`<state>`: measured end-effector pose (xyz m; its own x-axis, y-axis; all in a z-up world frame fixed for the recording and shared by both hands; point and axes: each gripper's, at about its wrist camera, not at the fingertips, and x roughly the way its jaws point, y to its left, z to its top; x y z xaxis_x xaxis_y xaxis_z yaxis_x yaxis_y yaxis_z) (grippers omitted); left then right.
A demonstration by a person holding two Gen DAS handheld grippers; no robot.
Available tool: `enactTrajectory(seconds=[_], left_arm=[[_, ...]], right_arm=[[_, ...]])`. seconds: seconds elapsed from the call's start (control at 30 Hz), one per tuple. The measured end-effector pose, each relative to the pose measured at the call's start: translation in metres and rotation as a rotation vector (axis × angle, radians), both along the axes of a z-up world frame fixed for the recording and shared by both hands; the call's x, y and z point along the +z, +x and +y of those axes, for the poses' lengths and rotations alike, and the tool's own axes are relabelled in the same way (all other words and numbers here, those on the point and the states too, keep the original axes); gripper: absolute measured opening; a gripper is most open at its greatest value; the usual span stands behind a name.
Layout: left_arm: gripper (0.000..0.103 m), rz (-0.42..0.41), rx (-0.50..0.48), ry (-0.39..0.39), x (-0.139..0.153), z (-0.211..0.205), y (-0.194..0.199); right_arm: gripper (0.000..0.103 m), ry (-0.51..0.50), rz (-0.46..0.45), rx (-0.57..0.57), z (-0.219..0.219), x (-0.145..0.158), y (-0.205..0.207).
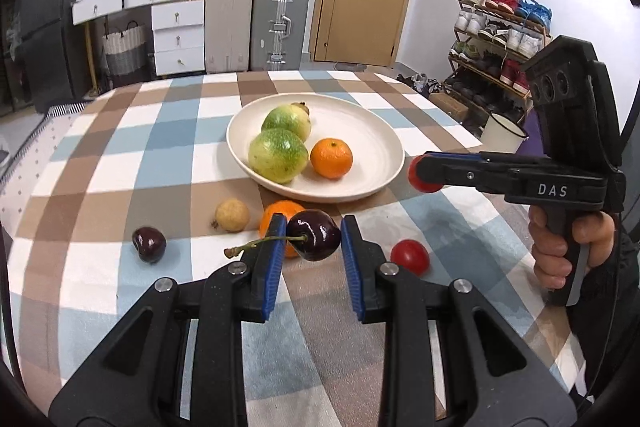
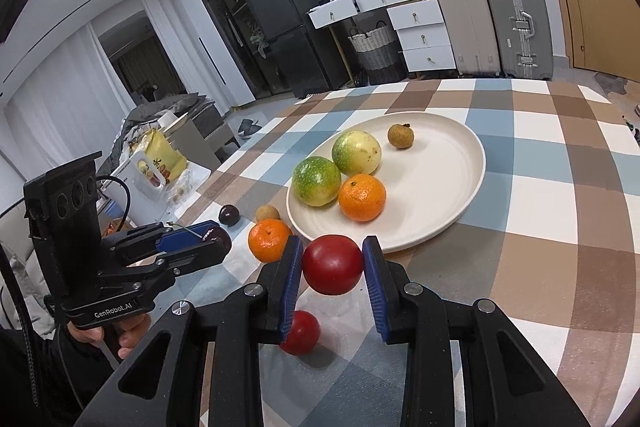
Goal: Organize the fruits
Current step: 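Lower the cherry onto the plate and open the left gripper while the right places the tomato there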
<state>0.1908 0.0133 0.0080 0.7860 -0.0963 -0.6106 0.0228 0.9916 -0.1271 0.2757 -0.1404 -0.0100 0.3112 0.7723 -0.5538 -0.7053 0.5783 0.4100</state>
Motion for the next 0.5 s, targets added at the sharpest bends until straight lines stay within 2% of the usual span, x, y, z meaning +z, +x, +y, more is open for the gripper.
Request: enactTrajectory(seconds=[0.5], left_arm=[[0.025, -0.069, 0.024, -0.028, 0.026, 0.013, 0.038]], right_arm=[[0.031, 0.04, -0.031, -0.084, -0.011, 0.021, 0.016]])
